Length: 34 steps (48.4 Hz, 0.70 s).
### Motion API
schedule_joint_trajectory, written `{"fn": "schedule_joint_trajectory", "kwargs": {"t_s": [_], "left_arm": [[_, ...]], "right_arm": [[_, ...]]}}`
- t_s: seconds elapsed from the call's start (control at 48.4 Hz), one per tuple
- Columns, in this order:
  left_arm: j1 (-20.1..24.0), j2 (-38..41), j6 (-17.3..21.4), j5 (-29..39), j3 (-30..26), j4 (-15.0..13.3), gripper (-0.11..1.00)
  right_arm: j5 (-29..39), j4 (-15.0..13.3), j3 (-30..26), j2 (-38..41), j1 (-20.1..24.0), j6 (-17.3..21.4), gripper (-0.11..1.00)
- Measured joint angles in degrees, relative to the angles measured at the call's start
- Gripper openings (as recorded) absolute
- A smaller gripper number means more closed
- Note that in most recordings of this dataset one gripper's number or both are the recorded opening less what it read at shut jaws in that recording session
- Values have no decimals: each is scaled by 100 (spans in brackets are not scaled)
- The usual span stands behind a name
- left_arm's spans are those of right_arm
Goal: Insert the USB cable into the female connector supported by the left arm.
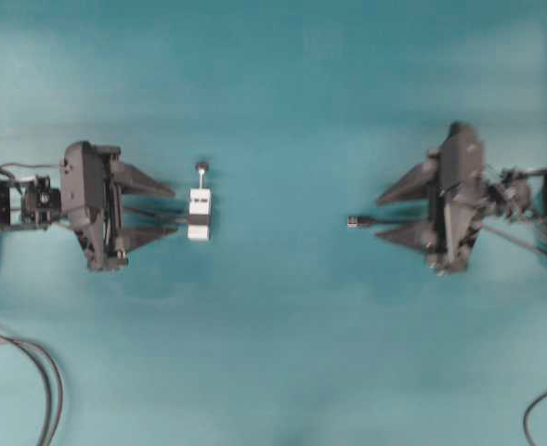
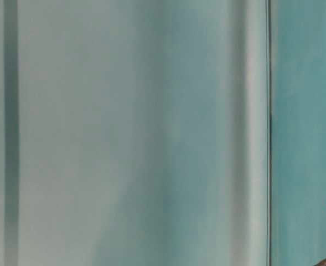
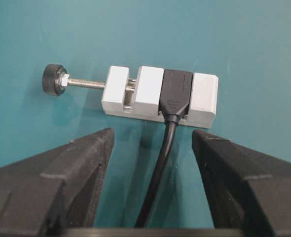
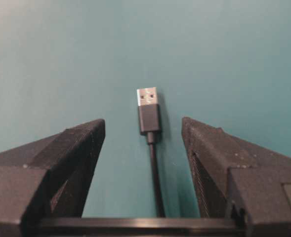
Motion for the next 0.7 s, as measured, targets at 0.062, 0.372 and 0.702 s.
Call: {"fn": "schedule_joint_trajectory", "kwargs": {"t_s": [0.062,0.372,0.702], "left_arm": [[-9,0,0,18,0,-9,70],[-9,0,0,70,9,-9,70],[-9,0,0,79,0,-9,70]], "right_arm": [[-18,0,-35,105,9,9,67],[-70,0,-53,158,0,-18,64],[-62,0,-79,343,0,-35,53]]}}
